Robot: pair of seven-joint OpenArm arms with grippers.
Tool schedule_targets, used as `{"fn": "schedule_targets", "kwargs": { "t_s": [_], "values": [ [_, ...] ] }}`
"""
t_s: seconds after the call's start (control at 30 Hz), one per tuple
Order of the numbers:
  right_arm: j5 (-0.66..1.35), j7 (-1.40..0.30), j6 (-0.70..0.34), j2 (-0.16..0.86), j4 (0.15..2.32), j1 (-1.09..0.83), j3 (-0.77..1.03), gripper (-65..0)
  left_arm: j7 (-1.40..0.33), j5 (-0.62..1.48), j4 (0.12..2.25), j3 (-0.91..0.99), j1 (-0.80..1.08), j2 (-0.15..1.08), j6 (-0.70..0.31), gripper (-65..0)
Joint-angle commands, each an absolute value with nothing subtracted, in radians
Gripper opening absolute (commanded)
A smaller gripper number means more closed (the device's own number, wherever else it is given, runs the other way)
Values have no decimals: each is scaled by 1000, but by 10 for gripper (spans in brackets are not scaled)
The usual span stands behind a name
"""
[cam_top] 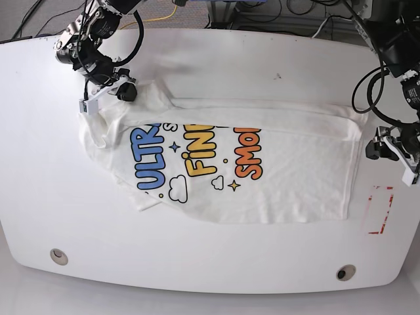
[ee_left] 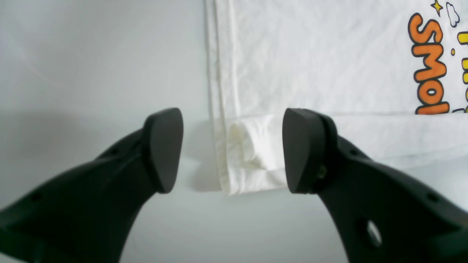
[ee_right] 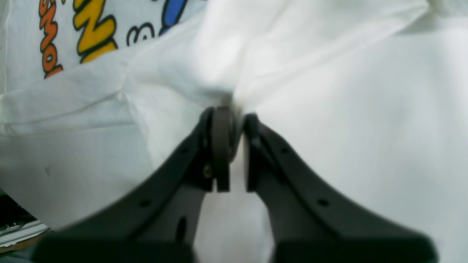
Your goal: Layout the t-shirt on the table in an organized manner, then fold the t-shirt properly
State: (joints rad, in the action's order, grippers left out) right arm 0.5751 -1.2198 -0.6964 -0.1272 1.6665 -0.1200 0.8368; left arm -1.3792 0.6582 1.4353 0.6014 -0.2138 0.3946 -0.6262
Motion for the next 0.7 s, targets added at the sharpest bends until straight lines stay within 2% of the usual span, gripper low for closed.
{"fn": "schedule_targets", "kwargs": {
  "t_s": [0.0,0.23,0.43,0.67],
  "values": [
    [593,-1216,-698,-122,1713,-114,835,-647,-1363,673,1454,605,-231,418,-630,-247],
    [602,-1303,-698,-124,1850,-111,843,-650,-1363,671,1454,605,-231,418,-630,-247],
    [717,-1322,-698,-125,1874,-88,837,-650,-1363,671,1452,605,-231,418,-630,-247],
    [771,-1319,-631,-125,1868,-21,779,-650,-1363,671,1452,605,-231,418,-630,-247]
  ]
}}
